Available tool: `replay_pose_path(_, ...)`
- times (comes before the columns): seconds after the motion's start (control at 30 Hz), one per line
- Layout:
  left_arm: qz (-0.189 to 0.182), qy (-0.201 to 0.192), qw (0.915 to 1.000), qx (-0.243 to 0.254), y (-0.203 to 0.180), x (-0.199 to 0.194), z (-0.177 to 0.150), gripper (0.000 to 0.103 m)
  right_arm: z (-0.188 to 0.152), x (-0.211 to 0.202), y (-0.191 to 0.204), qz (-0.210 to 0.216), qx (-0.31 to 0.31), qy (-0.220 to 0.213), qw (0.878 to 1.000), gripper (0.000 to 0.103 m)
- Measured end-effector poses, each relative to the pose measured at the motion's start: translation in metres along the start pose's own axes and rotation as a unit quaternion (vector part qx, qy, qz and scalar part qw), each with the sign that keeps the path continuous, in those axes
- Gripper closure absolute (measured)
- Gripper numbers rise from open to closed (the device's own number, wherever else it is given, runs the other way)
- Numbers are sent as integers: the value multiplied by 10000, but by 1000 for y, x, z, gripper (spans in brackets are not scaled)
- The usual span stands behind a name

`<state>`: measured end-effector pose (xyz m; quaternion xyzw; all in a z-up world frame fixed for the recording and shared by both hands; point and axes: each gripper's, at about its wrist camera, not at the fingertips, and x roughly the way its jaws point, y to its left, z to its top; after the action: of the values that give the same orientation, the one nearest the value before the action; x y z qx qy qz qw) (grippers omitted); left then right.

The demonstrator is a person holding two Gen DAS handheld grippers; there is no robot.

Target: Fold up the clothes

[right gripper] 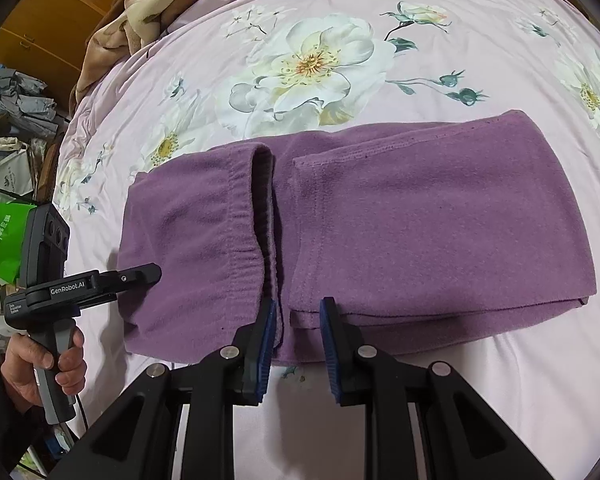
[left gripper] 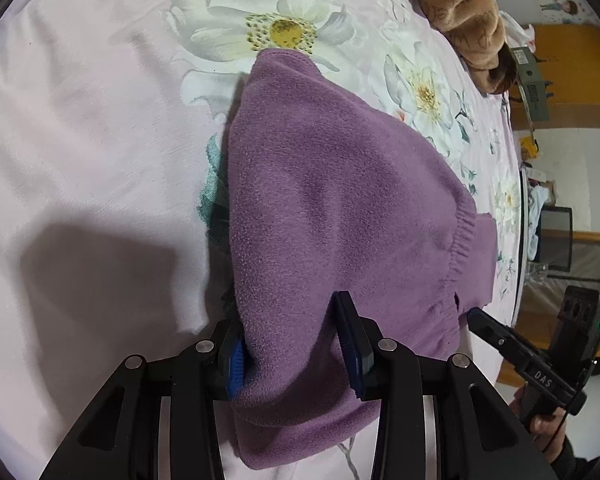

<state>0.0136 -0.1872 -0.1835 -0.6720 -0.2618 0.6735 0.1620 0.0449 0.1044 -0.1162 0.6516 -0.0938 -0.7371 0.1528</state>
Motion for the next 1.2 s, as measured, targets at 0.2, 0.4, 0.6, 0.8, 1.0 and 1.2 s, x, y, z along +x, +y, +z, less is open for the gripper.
replay_pose_path(0.2,-14,-35,9998,-174,7,0,2,63,2,3,0,8,-1,33,10000,79)
replay_pose_path(0.4,63,-10,9998,-170,5,1,3,62,5,2,-3,13,21,17,10000,79)
replay_pose_path(0.6,18,39,9992,-404,7,-3,7,60,12,-9,-16,1,140,-251,9996,79)
replay_pose_path(0.8,268,-382,9980,-430,6,-27,8,60,18,-8,-35,-100,271,-219,9993,79)
replay_pose_path(1.0,617,-781,9946,-279,-6,-59,16,60,18,-26,-76,-169,706,-425,9965,79)
replay_pose_path(1.2,500,-487,9958,595,-75,-25,16,60,19,-36,-127,-116,957,-426,9944,74)
